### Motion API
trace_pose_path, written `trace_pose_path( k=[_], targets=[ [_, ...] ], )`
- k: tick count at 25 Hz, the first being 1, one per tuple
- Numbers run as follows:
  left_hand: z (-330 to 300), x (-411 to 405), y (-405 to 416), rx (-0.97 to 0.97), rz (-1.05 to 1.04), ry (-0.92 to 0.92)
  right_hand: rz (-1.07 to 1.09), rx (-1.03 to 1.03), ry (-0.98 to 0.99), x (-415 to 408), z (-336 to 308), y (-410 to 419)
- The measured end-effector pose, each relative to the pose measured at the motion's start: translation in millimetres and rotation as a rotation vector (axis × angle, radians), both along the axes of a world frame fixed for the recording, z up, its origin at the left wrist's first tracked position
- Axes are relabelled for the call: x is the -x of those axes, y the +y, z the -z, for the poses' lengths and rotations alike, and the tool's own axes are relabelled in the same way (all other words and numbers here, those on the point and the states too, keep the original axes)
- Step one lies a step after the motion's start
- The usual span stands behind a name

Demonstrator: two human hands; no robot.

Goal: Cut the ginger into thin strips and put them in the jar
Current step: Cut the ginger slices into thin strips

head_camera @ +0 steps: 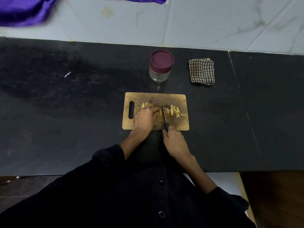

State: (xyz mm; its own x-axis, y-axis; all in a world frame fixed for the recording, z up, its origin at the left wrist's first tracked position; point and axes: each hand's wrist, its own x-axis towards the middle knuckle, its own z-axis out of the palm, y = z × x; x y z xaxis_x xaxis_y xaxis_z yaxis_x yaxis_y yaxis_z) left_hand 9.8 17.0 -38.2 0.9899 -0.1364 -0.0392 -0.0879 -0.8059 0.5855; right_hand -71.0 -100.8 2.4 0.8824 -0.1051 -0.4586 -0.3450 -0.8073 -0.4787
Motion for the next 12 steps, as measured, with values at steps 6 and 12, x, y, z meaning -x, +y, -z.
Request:
trace_pose_path(
  k=[6,12],
  targets=[
    [-3,3,-1,-0.061,0.015,-0.002,-0.023,0.015,0.005,-11,0,6],
    [-5,4,-2,-0.102,0.03,0.0,-0.032,0.018,0.018,-13,-1,7]
  ],
)
